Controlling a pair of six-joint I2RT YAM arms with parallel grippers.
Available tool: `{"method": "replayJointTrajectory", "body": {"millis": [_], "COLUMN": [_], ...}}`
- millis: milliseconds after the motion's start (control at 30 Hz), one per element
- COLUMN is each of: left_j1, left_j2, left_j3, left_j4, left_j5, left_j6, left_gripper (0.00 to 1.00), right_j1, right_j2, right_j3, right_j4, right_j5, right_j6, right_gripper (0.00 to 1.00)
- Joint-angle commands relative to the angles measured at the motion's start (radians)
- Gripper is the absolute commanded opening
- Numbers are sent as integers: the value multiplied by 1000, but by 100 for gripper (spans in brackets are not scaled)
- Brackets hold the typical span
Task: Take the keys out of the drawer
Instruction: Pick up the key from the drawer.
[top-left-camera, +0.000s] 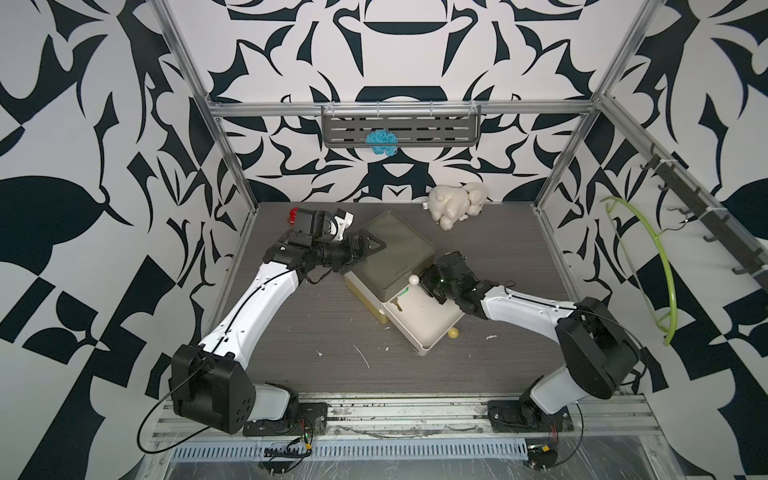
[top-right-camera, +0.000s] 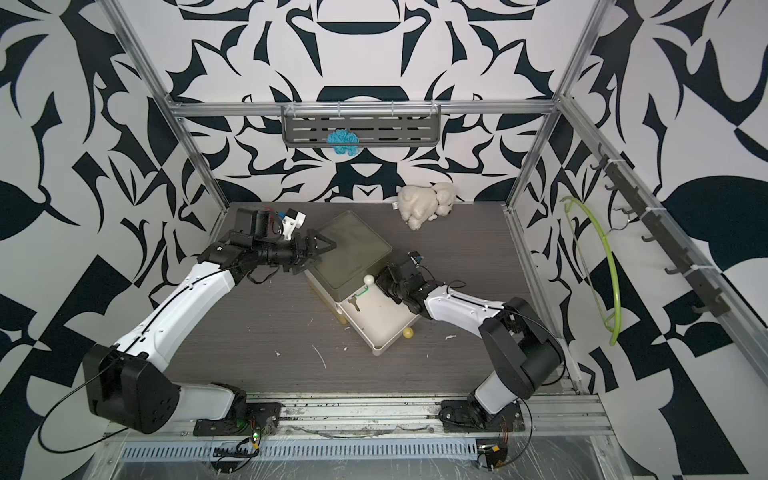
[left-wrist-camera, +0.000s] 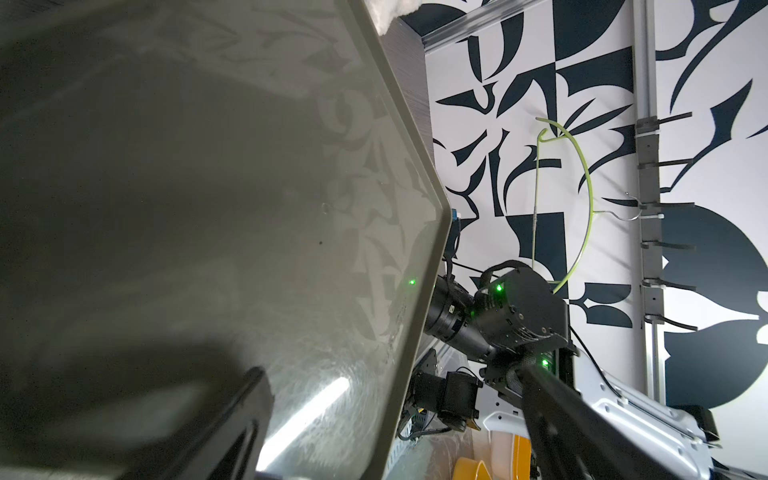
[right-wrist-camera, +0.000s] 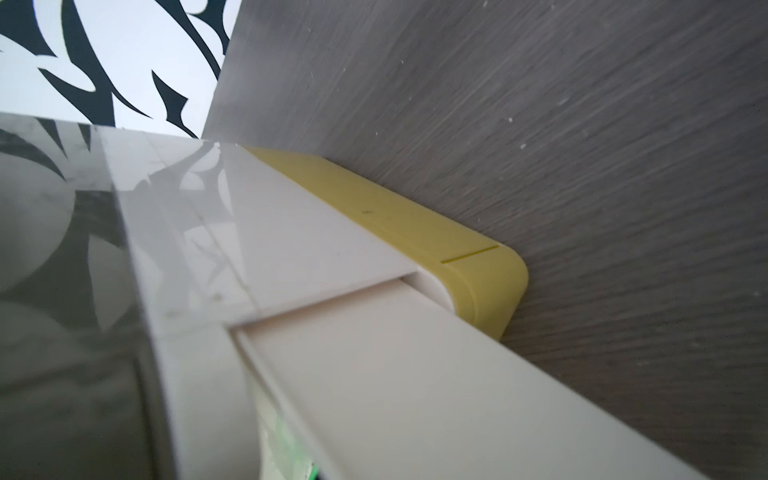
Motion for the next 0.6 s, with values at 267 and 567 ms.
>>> {"method": "replayJointTrajectory", "body": {"millis": [267, 567], "left_j1": [9, 9], "left_j2": [-6, 0], "left_j3": [-27, -18], "left_j4": [-67, -59], "left_j5": [-12, -14], "left_j6": [21, 16], "left_gripper": [99, 99], "right_j1": [-8, -12], "right_j2": [31, -54], "right_j3": [52, 28], "right_j4": [-182, -482], "right_j5": [-34, -91], "right_j6": [13, -38], "right_gripper": [0, 0]}}
